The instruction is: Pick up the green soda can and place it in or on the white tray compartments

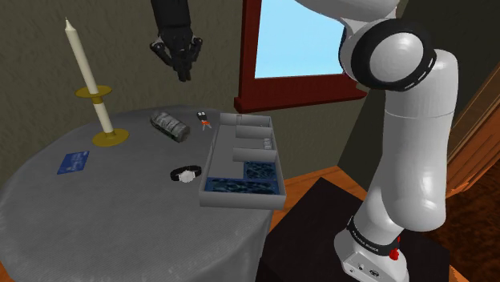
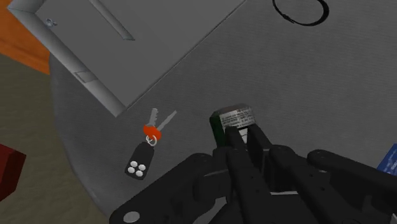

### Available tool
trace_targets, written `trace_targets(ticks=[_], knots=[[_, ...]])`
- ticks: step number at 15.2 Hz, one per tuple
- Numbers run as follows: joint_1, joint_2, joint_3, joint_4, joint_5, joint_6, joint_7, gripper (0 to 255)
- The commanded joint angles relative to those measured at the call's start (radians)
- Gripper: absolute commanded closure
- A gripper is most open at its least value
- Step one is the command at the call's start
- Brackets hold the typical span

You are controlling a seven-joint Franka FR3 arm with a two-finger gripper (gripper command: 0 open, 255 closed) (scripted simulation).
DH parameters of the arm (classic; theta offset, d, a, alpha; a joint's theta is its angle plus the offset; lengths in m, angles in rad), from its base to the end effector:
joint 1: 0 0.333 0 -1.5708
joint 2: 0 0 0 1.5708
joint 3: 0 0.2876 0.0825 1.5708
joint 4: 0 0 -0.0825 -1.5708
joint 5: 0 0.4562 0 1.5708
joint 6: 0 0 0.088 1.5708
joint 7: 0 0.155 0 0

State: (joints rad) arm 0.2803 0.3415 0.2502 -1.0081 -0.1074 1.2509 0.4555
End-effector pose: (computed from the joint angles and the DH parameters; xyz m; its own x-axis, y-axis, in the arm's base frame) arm 0.6032 0.2956 0.5992 0.9969 0.0334 -0.0709 0.0376 -0.9976 0.0587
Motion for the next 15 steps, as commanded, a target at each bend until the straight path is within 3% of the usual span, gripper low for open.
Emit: trace_targets(ticks=[1,2,5,8,13,15], knots=[[0.000,0.000,0.000,0.000,0.000,0.000,0.000,255],[0.000,0.000,0.000,0.000,0.000,0.000,0.000,0],[0.008,-0.138,0.003,-0.320,-0.055,0.270,0.036,0],[0.026,-0.203,0.007,-0.531,-0.138,0.494,0.099,0],[0.057,-0.213,0.005,-0.751,-0.348,0.803,0.270,0],[0.060,-0.200,0.000,-0.776,-0.391,0.852,0.305,0]])
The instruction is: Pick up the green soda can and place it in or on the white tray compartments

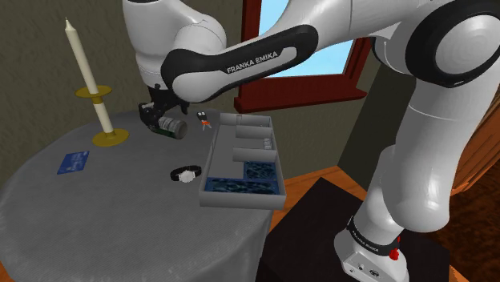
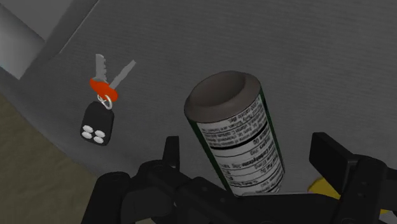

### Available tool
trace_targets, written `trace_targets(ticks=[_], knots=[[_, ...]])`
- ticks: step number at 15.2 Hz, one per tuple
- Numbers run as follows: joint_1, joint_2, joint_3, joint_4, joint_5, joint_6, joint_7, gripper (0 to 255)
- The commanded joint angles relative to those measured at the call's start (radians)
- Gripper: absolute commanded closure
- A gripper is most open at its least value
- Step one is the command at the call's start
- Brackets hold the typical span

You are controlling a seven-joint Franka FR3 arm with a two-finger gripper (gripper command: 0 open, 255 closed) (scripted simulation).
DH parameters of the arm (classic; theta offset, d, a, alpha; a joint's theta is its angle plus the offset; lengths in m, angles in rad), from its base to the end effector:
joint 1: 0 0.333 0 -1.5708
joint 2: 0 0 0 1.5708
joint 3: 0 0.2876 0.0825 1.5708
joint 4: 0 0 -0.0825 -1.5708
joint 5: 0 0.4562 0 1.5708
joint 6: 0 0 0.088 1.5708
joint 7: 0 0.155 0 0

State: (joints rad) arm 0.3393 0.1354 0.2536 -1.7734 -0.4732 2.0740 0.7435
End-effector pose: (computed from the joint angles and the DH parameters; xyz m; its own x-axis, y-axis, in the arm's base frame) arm 0.6012 0.3489 0.4061 0.9284 0.0767 0.3636 -0.0011 -0.9778 0.2093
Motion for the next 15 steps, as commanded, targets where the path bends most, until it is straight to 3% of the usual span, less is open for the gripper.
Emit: trace_targets(ticks=[1,7,14,15], knots=[[-0.001,0.012,-0.005,-0.015,-0.029,0.039,0.019,0],[-0.010,0.048,-0.017,-0.034,-0.051,0.095,0.032,0],[-0.010,0.048,-0.017,-0.034,-0.051,0.095,0.032,0],[-0.010,0.048,-0.017,-0.034,-0.051,0.095,0.032,255]])
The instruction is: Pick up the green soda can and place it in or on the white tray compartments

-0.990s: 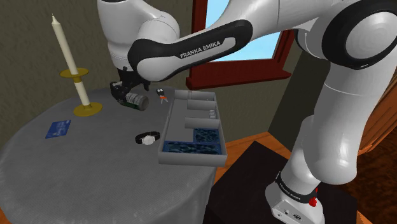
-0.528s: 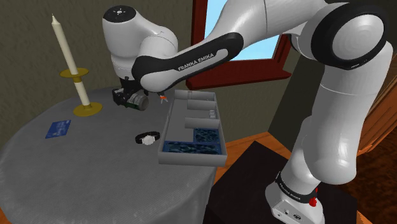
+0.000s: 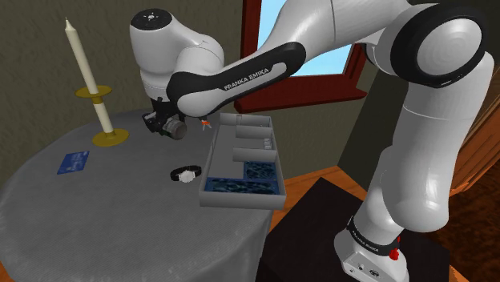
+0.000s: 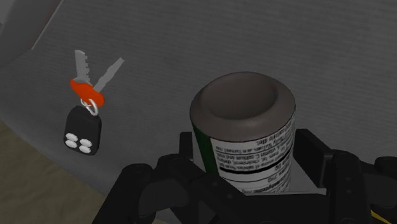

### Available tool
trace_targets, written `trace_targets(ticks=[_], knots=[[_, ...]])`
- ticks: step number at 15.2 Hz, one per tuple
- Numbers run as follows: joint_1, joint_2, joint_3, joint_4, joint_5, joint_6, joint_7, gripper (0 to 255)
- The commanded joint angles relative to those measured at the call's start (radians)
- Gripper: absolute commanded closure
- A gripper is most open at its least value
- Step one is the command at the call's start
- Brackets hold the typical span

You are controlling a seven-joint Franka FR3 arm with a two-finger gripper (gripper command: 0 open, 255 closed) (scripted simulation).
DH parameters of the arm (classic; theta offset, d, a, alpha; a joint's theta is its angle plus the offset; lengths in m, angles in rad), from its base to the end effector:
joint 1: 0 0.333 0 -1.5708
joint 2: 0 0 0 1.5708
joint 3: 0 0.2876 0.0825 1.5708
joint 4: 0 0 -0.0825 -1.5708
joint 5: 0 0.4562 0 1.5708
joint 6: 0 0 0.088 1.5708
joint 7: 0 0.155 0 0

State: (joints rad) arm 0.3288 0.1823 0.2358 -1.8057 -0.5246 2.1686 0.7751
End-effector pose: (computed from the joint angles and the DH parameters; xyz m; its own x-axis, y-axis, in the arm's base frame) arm 0.6164 0.3390 0.3662 0.9191 0.0801 0.3859 -0.0041 -0.9772 0.2125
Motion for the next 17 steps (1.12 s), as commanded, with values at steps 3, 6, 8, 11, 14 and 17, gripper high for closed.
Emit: trace_targets(ticks=[3,6,8,11,14,17], knots=[[0.000,0.000,0.000,-0.002,0.002,-0.001,-0.001,255],[0.000,0.000,0.000,-0.002,0.002,0.000,-0.002,255],[0.000,0.000,0.000,-0.002,0.002,0.000,-0.002,255],[0.001,-0.005,0.003,0.016,0.010,-0.021,-0.012,255],[0.001,-0.014,0.005,0.043,0.022,-0.054,-0.031,255],[0.001,-0.021,0.007,0.073,0.033,-0.087,-0.048,255]])
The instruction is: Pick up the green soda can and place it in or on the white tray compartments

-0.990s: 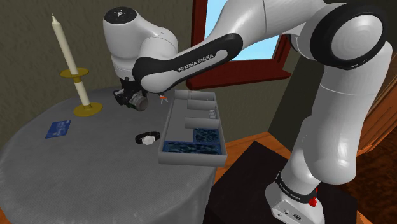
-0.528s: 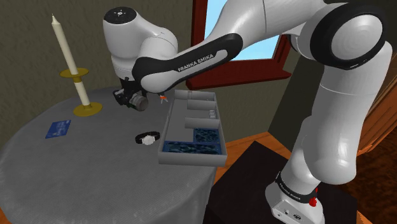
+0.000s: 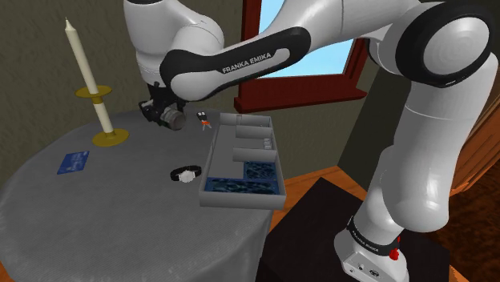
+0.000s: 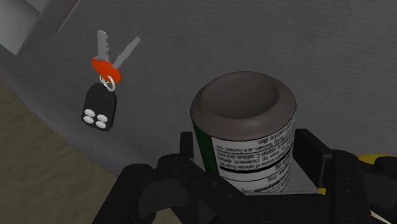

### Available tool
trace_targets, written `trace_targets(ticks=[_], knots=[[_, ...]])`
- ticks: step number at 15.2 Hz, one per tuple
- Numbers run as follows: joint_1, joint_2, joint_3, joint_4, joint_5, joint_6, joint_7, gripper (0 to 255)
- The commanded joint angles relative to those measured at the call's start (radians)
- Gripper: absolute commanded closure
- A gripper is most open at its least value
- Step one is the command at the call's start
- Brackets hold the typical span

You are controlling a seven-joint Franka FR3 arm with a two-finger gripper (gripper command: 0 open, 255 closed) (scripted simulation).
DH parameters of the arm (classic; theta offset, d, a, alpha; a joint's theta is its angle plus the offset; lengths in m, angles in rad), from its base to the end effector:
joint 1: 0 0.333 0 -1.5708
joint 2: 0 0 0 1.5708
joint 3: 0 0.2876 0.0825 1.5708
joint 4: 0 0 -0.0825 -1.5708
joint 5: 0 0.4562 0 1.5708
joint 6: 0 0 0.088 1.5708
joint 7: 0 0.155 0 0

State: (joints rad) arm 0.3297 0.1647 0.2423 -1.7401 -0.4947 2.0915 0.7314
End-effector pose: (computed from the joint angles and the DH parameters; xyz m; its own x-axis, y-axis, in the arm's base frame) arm 0.6188 0.3410 0.4074 0.9201 0.0809 0.3831 -0.0027 -0.9771 0.2128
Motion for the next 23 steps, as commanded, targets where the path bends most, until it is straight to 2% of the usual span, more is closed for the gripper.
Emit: trace_targets(ticks=[1,17,23], knots=[[0.001,-0.006,0.002,0.018,0.007,-0.021,-0.010,255],[0.010,-0.007,0.011,0.214,0.041,-0.206,-0.090,255],[-0.004,-0.269,0.008,-0.095,0.104,-0.145,-0.090,255]])
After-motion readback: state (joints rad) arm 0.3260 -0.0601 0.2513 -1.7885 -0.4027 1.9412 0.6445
